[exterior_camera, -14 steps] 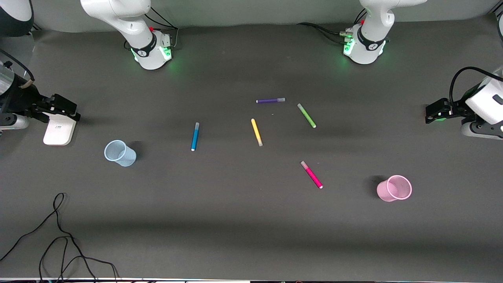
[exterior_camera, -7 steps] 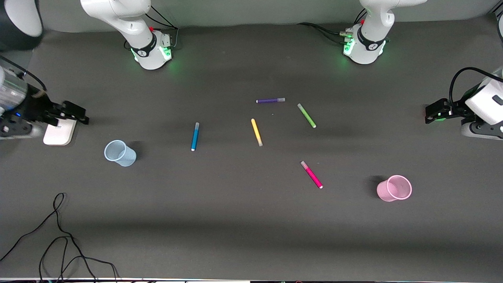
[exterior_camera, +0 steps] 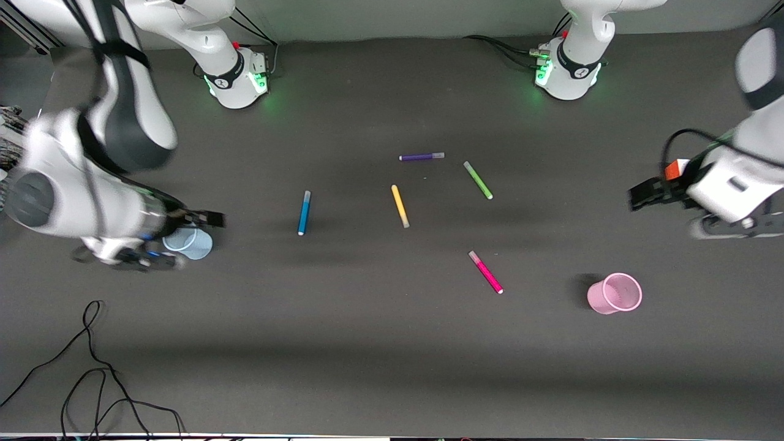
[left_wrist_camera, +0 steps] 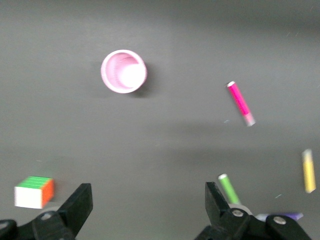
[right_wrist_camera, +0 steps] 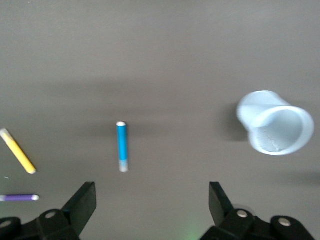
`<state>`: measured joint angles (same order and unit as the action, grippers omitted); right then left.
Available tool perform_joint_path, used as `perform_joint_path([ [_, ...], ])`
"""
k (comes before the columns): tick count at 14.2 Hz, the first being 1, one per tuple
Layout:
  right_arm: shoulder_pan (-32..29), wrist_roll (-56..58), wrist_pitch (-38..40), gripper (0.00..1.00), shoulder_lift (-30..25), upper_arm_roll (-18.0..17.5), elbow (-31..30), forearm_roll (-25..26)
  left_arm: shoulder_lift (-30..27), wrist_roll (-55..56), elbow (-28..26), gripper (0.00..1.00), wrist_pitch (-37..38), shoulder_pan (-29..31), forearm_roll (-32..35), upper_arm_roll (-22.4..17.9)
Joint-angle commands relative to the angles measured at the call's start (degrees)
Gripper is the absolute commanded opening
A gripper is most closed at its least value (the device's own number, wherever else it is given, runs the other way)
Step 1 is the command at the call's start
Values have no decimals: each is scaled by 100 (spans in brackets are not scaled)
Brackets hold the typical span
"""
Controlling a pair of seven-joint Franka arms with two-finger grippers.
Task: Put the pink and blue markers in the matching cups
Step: 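Move the right gripper to blue marker while the left gripper reaches pink marker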
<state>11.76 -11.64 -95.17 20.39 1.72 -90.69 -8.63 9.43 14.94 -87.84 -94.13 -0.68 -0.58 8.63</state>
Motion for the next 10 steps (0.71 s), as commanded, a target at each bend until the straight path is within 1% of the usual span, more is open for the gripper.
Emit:
perform_joint_path([
  [1, -33, -163, -9, 100, 947, 30, 657, -559, 935, 1489, 1047, 100, 150, -300, 49, 349],
  [4, 159, -531, -528, 100, 1510, 30, 649, -666, 1507, 2721, 1408, 100, 27, -870, 41, 403],
  [7, 555, -1120, -766, 100, 1871, 39, 614, -658, 2350, 4012, 2277, 100, -26, -1302, 67, 394],
  [8, 617, -1234, -766, 100, 1968, 39, 614, -658, 2570, 4164, 2445, 100, -35, -1346, 67, 394],
  [10, 661, -1315, -775, 100, 2161, 39, 579, -649, 2748, 4166, 2421, 100, -209, -1391, 76, 376],
])
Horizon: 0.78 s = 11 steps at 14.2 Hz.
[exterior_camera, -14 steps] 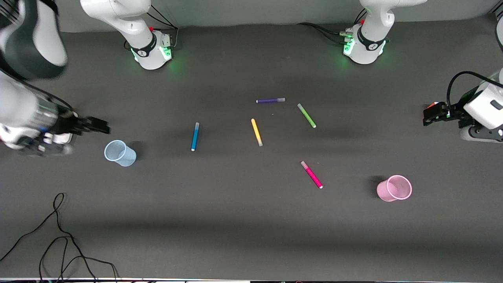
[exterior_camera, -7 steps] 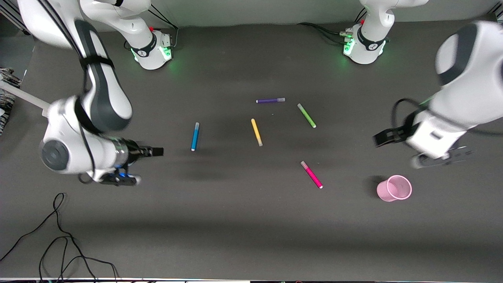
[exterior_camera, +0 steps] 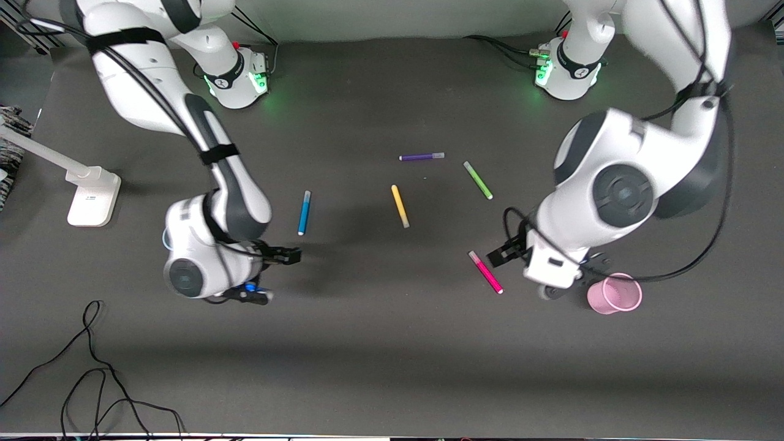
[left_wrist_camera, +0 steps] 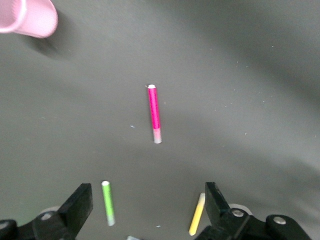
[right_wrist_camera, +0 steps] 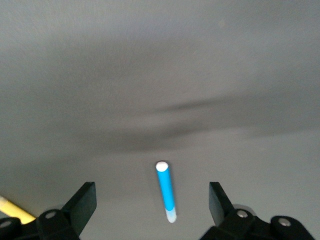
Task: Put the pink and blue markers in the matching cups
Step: 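Move the right gripper to blue marker while the left gripper reaches pink marker, then close the right gripper on blue marker while the left gripper grasps pink marker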
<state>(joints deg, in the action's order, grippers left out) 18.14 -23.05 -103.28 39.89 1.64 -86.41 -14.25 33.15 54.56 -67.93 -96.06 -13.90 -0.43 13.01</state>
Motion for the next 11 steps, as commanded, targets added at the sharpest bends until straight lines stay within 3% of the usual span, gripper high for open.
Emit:
perform_joint_path([
  [1, 23, -174, -86, 100, 247, 47, 29, -86, 472, 161, 395, 100, -78, -51, 61, -61],
  [3, 128, -183, -385, 99, 248, 47, -305, -95, 666, 126, 229, 100, -393, -16, 96, -79],
  [6, 243, -235, -395, 98, 177, 47, -561, -104, 702, 160, -500, 100, -1307, 37, 236, -88],
  [11, 269, -244, -544, 90, 142, 47, -798, -182, 948, 213, -1036, 100, -1853, -25, 455, -88],
])
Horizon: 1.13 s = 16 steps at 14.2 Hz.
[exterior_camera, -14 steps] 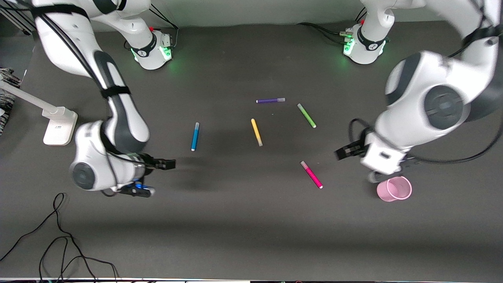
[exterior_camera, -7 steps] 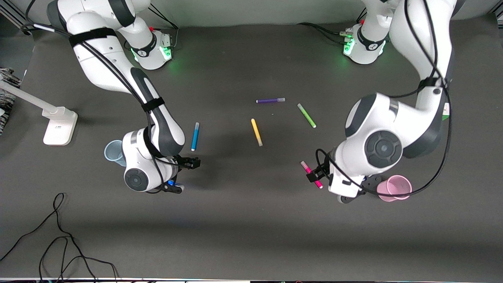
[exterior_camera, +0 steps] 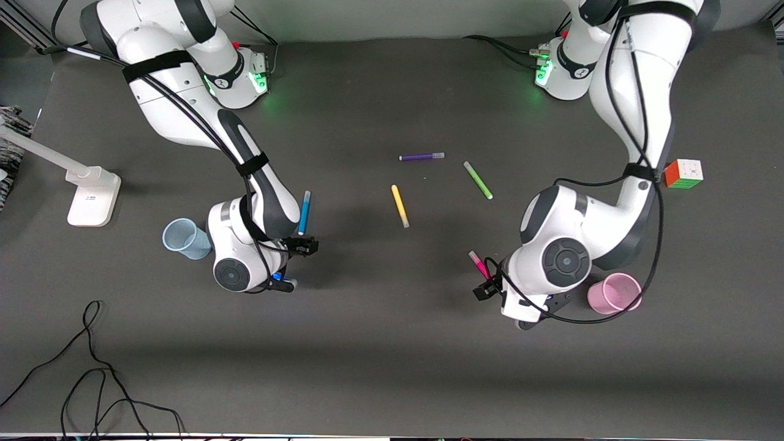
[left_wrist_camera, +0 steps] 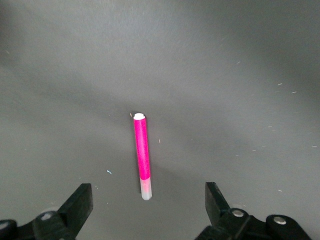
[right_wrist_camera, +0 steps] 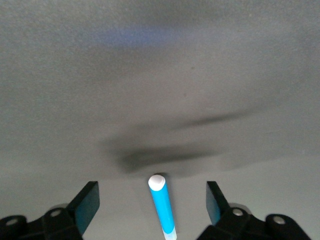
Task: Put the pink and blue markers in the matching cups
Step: 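Close the right gripper on blue marker while the left gripper grasps pink marker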
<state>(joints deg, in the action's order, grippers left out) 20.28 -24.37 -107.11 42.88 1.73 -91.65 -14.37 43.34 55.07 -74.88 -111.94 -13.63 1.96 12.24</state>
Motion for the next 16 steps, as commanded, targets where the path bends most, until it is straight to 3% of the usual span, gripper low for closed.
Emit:
perform_joint_path([
  [1, 99, -111, -170, 88, -166, 38, -309, -206, -71, 179, -500, 100, -371, -52, 234, -11],
  [6, 135, -111, -258, 62, -175, 37, -389, -224, -71, 188, -1335, 100, -1030, -201, 348, -11],
  [13, 126, -94, -267, 21, -175, 38, -380, -303, 201, 188, -1407, 97, -1163, -316, 366, -11],
  [15, 126, -94, -249, 12, -201, 38, -380, -294, 245, 188, -1407, 83, -1154, -316, 366, -11],
  [16, 126, -94, -223, 6, -218, 38, -371, -294, 237, 179, -1407, 68, -1128, -307, 366, -11],
])
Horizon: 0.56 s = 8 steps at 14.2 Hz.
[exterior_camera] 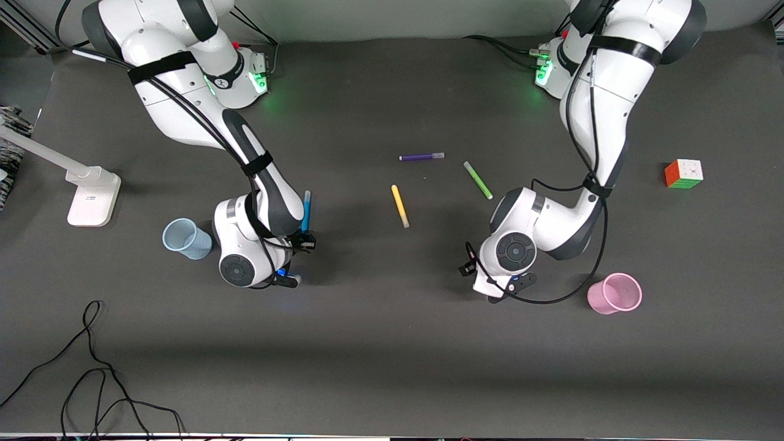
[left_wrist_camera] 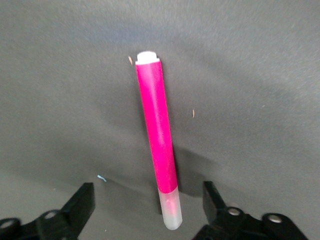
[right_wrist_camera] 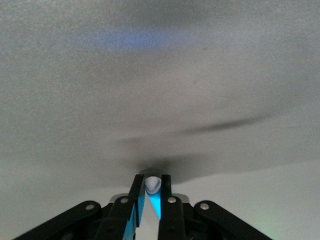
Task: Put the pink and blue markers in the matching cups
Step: 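Close the right gripper on blue marker while the left gripper grasps pink marker, then lift the pink marker with the left gripper toward the pink cup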
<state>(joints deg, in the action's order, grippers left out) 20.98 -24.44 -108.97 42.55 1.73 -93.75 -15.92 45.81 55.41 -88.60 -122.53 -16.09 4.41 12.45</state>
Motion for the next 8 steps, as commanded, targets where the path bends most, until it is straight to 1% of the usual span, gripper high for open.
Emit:
perform_joint_path([
  [1, 47, -87, -1, 2, -220, 47, -153, -139, -10, 146, -25, 53, -43, -61, 113, -32],
  [2, 47, -96, 25, 0, -290, 64, -152, -139, -10, 146, 1, 40, -26, -52, 104, -32],
  [4, 38, -70, 226, 0, -544, 108, -153, -113, -28, 155, 19, 24, -8, -43, 78, -23],
  [5, 29, -61, 332, 0, -728, 187, -144, -52, -37, 155, 27, 16, -8, -43, 69, -23],
  [6, 29, -26, 463, 0, -904, 283, -135, -8, -37, 163, 54, 10, -8, -34, 60, -23],
  [7, 38, -8, 656, 0, -1080, 371, -117, 141, -37, 164, 62, 2, -8, -26, 60, -23],
  [8, 29, 9, 823, 0, -1247, 459, -109, 360, -37, 164, 71, 0, -8, -17, 60, -23],
])
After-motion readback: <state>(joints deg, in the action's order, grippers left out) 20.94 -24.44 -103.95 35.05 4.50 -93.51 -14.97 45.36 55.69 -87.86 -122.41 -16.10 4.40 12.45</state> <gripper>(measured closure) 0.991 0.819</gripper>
